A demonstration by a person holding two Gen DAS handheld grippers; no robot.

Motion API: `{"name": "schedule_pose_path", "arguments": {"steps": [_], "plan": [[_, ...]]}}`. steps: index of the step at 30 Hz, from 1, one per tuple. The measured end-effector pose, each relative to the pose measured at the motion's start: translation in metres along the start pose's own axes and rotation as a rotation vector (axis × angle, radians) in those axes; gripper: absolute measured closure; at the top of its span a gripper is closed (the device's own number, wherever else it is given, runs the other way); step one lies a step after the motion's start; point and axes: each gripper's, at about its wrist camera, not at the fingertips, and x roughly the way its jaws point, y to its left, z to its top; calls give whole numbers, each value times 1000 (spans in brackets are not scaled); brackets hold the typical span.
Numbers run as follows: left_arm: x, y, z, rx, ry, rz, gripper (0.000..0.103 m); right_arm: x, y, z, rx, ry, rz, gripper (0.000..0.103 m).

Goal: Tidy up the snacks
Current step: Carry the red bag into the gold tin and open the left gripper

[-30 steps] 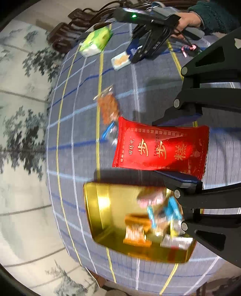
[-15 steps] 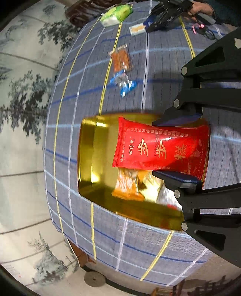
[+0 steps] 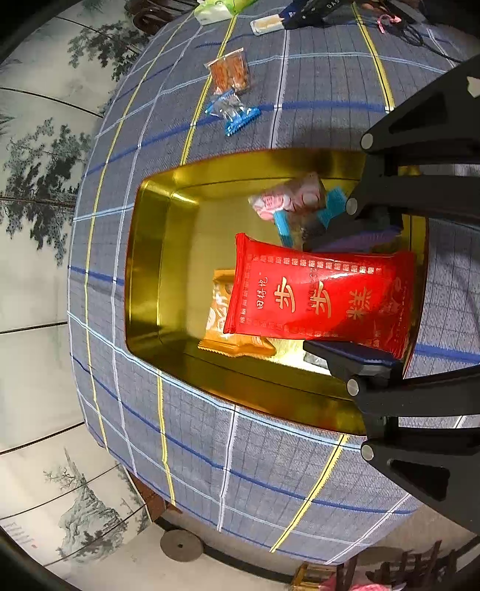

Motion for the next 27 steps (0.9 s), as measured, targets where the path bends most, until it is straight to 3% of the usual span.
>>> {"name": "schedule_pose_path", "arguments": {"steps": [27], "plan": [[6,11,-7,2,22,-29,58,-1,0,0,-2,0,-4,51]]}}
